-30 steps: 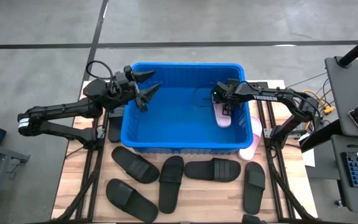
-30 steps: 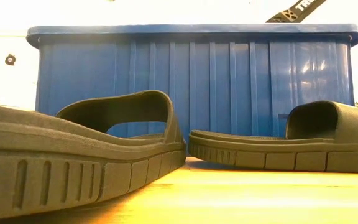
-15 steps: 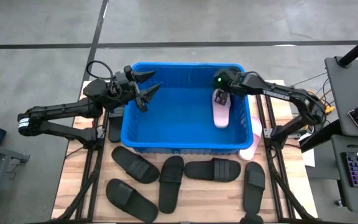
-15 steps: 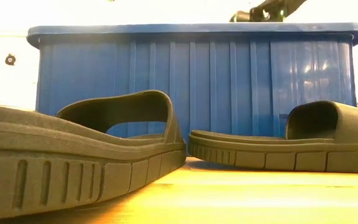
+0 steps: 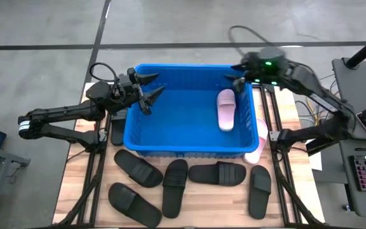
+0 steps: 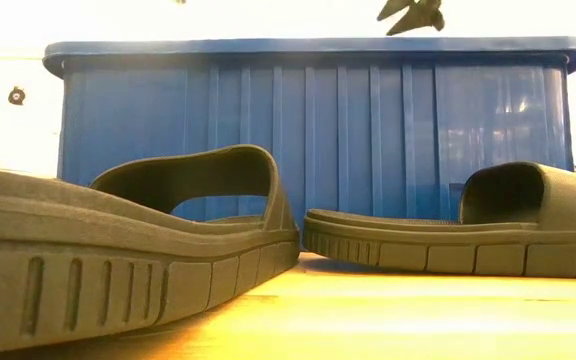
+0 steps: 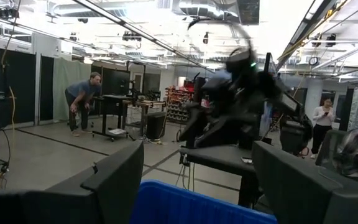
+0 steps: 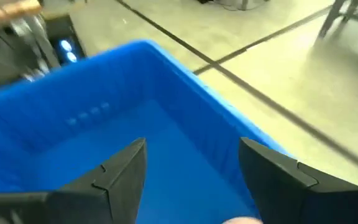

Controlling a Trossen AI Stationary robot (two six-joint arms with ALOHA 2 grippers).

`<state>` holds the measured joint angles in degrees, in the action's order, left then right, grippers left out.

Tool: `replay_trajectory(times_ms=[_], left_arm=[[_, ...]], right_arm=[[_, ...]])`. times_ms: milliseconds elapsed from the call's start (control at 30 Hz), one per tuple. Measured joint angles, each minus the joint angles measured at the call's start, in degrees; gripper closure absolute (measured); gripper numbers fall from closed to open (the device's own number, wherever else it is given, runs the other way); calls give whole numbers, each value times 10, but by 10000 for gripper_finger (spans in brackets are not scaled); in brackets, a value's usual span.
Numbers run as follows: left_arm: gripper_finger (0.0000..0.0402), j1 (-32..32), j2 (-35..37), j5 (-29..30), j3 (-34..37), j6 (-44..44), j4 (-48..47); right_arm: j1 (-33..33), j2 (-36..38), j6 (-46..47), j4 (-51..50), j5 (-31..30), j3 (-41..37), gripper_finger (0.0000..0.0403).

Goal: Pick and place slides into bin
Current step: Put the pink slide into the blue bin

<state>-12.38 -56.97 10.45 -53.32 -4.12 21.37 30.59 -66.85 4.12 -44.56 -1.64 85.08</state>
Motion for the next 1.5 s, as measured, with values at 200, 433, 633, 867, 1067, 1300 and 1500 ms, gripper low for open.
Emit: replay_trajectory(times_ms=[200,433,633,867,1067,1300,1500], left_arm=[[119,0,0,0,2,0,-6],[119,0,-5,1,2,0,-8],[119,0,-10,1,0,0,-8],[119,0,-23,5,0,-1,-9],[119,0,-44,5,0,-64,-10],[119,0,-72,5,0,-76,-8],[119,0,-86,5,-4,-77,-9]], right_arm=[[0,84,99,-75,1,-7,167],[0,141,150,-144,6,-10,170],[0,166,140,-153,100,-10,171],[0,178,120,-195,273,-10,172],[0,181,118,-331,351,-10,172],[0,198,65,-454,270,-11,172],[0,226,63,-456,240,-12,172]])
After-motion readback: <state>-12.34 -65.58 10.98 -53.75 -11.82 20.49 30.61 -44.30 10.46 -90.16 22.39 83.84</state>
